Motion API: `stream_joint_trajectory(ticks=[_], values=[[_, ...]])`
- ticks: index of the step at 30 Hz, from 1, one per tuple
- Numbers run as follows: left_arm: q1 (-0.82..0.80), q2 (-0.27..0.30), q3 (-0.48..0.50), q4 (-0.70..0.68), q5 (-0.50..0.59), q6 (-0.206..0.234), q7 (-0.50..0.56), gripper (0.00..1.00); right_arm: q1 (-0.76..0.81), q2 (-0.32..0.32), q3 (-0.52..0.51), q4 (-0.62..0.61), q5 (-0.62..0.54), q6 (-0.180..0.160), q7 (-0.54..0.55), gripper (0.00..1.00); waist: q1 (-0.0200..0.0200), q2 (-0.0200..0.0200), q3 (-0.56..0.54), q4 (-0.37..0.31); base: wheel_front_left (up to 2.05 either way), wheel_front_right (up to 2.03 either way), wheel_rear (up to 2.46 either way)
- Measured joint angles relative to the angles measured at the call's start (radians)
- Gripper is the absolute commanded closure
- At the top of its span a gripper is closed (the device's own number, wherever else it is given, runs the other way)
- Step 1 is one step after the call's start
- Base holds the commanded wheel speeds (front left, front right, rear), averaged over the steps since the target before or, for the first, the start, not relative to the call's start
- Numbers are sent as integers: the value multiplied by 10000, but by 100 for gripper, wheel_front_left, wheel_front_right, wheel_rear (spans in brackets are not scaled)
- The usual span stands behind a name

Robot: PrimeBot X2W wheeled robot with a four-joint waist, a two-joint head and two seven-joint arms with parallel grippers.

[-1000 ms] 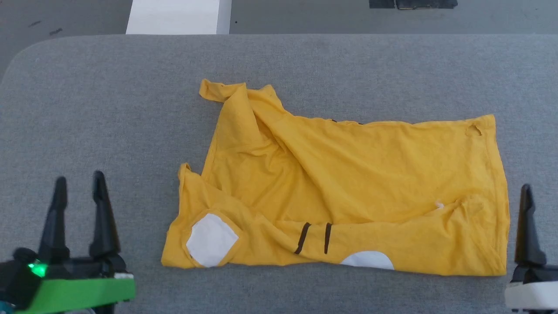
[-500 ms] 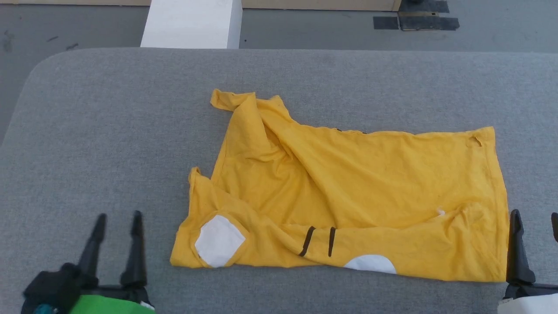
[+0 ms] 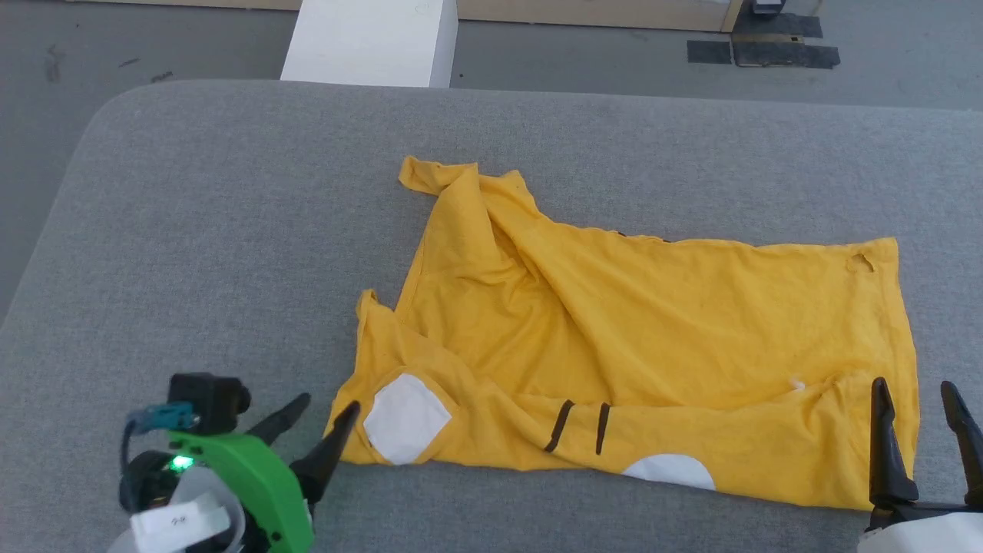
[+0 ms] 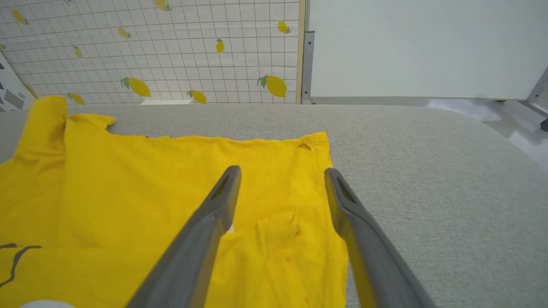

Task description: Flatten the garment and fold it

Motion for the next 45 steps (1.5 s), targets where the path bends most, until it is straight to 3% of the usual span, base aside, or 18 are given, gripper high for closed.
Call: stream_joint_trajectory(ticks=[5,12,20,21,22,29,38,40,45], values=[[-673,-115,-700,826,-771,0,1030,0,2,0,35,58,-12,0,63,0,0,0,-34,-4,0,0,0],[-1203,-73,-1114,1933,-786,23,1906,0,2,-2,105,128,-13,0,146,0,0,0,-30,-109,0,0,0],[-1649,-104,-1221,2757,-385,328,1569,0,2,0,207,228,-8,0,146,0,0,0,98,-223,0,0,0],[-1818,-161,-1388,3070,-384,276,1551,25,-8,0,213,251,4,0,146,0,0,0,185,-240,0,0,0],[-1877,-165,-1455,3164,-384,249,1551,100,-16,-2,215,267,6,0,146,0,0,0,207,-245,0,0,0],[-2200,-153,-1770,3565,-938,21,1547,100,-76,-2,261,387,25,0,130,0,0,0,322,-266,0,0,0],[-1799,-117,-1829,2924,-2002,2,15,100,-743,-4,571,4,-33,0,598,0,1,0,335,-287,0,0,0],[-1561,-109,-1829,2656,-2010,2,-259,100,-841,6,558,-209,192,0,1149,0,1,0,355,-267,0,0,0],[-1174,-4,-1825,2220,-2008,2,-543,100,-651,4,65,-765,771,0,3875,0,1,0,417,-212,0,0,0]])
